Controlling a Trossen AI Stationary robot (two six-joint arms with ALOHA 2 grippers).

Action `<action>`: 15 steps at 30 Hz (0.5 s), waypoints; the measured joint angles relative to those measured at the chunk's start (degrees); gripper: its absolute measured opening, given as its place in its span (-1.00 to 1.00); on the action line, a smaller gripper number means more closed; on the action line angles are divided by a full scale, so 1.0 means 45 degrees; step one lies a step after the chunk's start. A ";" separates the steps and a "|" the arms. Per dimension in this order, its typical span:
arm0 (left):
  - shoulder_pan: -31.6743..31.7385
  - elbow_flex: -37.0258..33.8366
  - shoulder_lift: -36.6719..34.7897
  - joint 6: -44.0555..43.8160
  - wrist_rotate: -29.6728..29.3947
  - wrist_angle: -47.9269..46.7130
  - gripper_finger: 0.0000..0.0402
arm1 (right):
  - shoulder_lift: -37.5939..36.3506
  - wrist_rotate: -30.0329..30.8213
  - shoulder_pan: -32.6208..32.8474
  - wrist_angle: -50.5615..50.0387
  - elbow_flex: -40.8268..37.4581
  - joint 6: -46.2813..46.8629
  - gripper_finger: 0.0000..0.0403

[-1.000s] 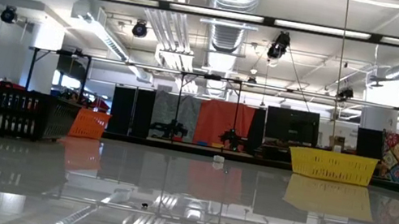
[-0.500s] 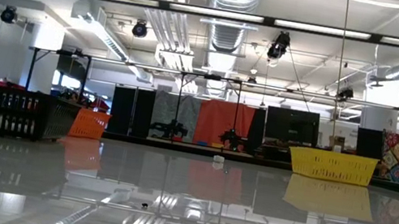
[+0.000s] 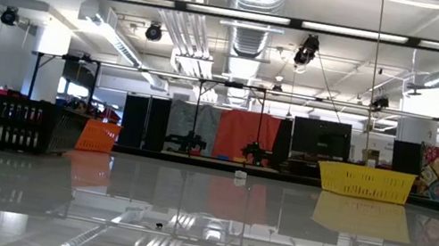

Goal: Sort Halloween decoration
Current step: Put the purple witch hat toy into the yellow bin

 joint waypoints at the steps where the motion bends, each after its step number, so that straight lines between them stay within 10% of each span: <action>1: 0.0044 0.0000 0.0000 0.0053 0.0004 0.0004 -1.00 | -0.0004 0.0000 0.0000 0.0004 0.0000 0.0016 -0.49; 15: 0.0387 0.0000 0.0000 0.0209 0.0170 0.0000 -1.00 | 0.0011 0.0000 -0.0005 0.0045 0.0000 -0.0160 -0.68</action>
